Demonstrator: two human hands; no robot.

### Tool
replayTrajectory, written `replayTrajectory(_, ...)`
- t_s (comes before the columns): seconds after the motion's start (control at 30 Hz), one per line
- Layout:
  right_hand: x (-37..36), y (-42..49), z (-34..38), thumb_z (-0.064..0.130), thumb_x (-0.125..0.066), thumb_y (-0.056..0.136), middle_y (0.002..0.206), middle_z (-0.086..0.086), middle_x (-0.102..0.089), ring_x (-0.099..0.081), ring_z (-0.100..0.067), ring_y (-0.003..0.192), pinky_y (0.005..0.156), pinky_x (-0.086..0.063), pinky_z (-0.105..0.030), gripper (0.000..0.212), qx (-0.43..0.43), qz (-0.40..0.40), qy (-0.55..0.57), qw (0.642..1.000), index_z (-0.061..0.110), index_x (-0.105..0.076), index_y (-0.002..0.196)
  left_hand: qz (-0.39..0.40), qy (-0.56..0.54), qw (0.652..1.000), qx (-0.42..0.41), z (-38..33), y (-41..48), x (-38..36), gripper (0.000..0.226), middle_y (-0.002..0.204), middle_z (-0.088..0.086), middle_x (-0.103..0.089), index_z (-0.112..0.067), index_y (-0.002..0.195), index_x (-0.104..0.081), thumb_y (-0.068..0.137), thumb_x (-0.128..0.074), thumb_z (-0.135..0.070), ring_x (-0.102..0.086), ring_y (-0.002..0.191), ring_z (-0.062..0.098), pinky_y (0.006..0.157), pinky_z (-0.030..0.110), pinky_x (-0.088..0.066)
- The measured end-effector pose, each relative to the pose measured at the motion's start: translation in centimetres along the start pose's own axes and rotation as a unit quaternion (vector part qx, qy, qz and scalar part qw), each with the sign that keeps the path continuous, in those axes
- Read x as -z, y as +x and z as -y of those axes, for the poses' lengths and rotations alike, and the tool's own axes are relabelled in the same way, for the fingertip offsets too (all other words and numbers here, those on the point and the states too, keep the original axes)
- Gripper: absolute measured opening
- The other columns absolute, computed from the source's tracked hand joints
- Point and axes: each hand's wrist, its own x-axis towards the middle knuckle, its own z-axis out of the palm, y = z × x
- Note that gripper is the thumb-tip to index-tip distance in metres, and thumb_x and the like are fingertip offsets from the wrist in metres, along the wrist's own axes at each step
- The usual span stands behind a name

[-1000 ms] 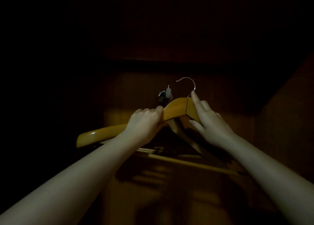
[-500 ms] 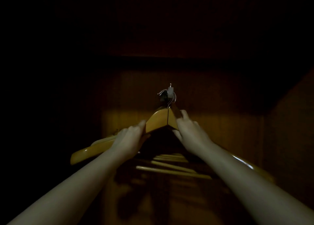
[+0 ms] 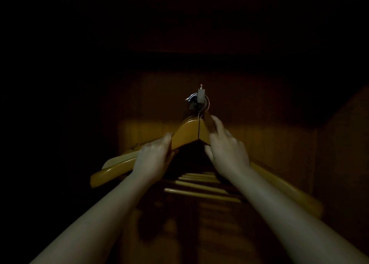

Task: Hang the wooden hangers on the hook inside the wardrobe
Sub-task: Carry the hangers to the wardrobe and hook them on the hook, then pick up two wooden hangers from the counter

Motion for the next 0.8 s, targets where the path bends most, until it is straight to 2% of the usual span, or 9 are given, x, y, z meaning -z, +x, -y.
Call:
replayTrajectory(0.07, -0.2, -0.3, 0.0, 0.03, -0.051, 0.092, 0.157, -0.007, -0.008, -0.034, -0.027, 0.136, 0.1, -0.044, -0.039, 0.056, -0.004, -0.009, -0.002, 1.0, 0.008, -0.032, 0.14, 0.002, 0.013, 0.999, 0.032, -0.4, -0.2, -0.5, 0.048, 0.13, 0.002, -0.053, -0.021, 0.139, -0.027, 0.095, -0.044, -0.031, -0.05, 0.121, 0.018, 0.105, 0.034, -0.033)
replayTrajectory(0.1, -0.2, -0.6, 0.0, 0.032, -0.05, 0.092, 0.158, -0.008, -0.006, -0.027, -0.028, 0.14, 0.106, -0.039, -0.041, 0.059, -0.001, -0.016, -0.01, 1.0, 0.008, -0.03, 0.142, 0.007, 0.016, 0.998, 0.053, -0.5, -0.4, -0.8, 0.054, 0.141, 0.004, -0.045, -0.02, 0.142, -0.022, 0.095, -0.042, -0.034, -0.041, 0.131, 0.018, 0.112, 0.036, -0.026)
replayTrajectory(0.17, -0.2, -1.4, -0.1, 0.033, -0.049, 0.092, 0.159, -0.011, -0.004, -0.016, -0.027, 0.145, 0.115, -0.028, -0.041, 0.065, 0.014, -0.022, -0.018, 1.0, 0.009, -0.022, 0.146, 0.027, 0.017, 0.995, 0.09, -0.8, -1.4, -1.1, 0.066, 0.158, 0.004, -0.013, -0.019, 0.148, -0.003, 0.096, -0.035, -0.041, -0.013, 0.146, 0.017, 0.118, 0.038, -0.01)
replayTrajectory(0.23, -0.2, -2.8, -0.3, 0.032, -0.049, 0.093, 0.159, -0.011, -0.006, -0.01, -0.024, 0.146, 0.117, -0.017, -0.039, 0.065, 0.035, -0.022, -0.01, 0.999, 0.009, -0.022, 0.146, 0.041, 0.018, 0.995, 0.094, -1.0, -3.0, -1.0, 0.07, 0.158, 0.0, 0.011, -0.021, 0.147, 0.012, 0.096, -0.029, -0.047, 0.008, 0.146, 0.013, 0.118, 0.038, -0.001)
replayTrajectory(0.3, -0.2, -4.7, -0.7, 0.031, -0.049, 0.092, 0.158, -0.009, -0.014, -0.01, -0.022, 0.146, 0.115, -0.011, -0.037, 0.064, 0.059, -0.026, -0.01, 0.998, 0.011, -0.023, 0.147, 0.04, 0.006, 0.996, 0.076, -1.5, -5.2, -0.7, 0.069, 0.156, -0.005, 0.018, -0.023, 0.146, 0.016, 0.096, -0.025, -0.047, 0.016, 0.143, 0.008, 0.117, 0.037, 0.003)
replayTrajectory(0.4, -0.4, -8.1, -1.1, 0.028, -0.051, 0.092, 0.155, -0.005, -0.025, -0.017, -0.02, 0.145, 0.114, -0.01, -0.035, 0.059, 0.074, -0.01, 0.01, 0.997, 0.016, -0.029, 0.145, 0.044, -0.04, 0.998, 0.029, -2.9, -8.8, -0.2, 0.064, 0.15, -0.014, 0.02, -0.027, 0.147, 0.011, 0.097, -0.023, -0.046, 0.018, 0.139, 0.0, 0.115, 0.029, 0.006)
replayTrajectory(0.57, -1.2, -15.8, -1.2, 0.033, -0.037, 0.09, 0.138, 0.001, -0.051, -0.037, -0.014, 0.132, 0.106, -0.027, -0.033, 0.045, 0.049, -0.001, 0.107, 0.993, 0.019, -0.052, 0.13, 0.161, -0.092, 0.982, -0.044, -5.1, -15.2, -0.7, 0.063, 0.153, -0.018, 0.009, -0.033, 0.147, 0.004, 0.09, -0.015, -0.052, 0.012, 0.14, -0.006, 0.116, 0.022, 0.003)
replayTrajectory(0.7, -2.3, -22.6, -1.6, 0.036, -0.036, 0.088, 0.123, 0.006, -0.06, -0.047, -0.01, 0.119, 0.094, -0.04, -0.03, 0.041, 0.03, 0.071, 0.124, 0.989, 0.023, -0.062, 0.118, 0.248, -0.078, 0.962, -0.081, -6.2, -19.4, -1.7, 0.072, 0.155, -0.018, -0.007, -0.032, 0.148, -0.006, 0.082, -0.009, -0.06, 0.004, 0.138, -0.008, 0.112, 0.017, 0.0)
replayTrajectory(0.8, -2.9, -26.9, -1.9, 0.039, -0.036, 0.091, 0.122, 0.008, -0.06, -0.054, -0.013, 0.116, 0.092, -0.037, -0.025, 0.041, 0.004, 0.165, 0.126, 0.978, 0.023, -0.062, 0.119, 0.311, -0.084, 0.944, -0.072, -6.5, -22.2, -3.3, 0.059, 0.153, -0.008, -0.026, -0.026, 0.146, -0.021, 0.092, -0.023, -0.051, -0.019, 0.141, 0.002, 0.112, 0.018, -0.01)
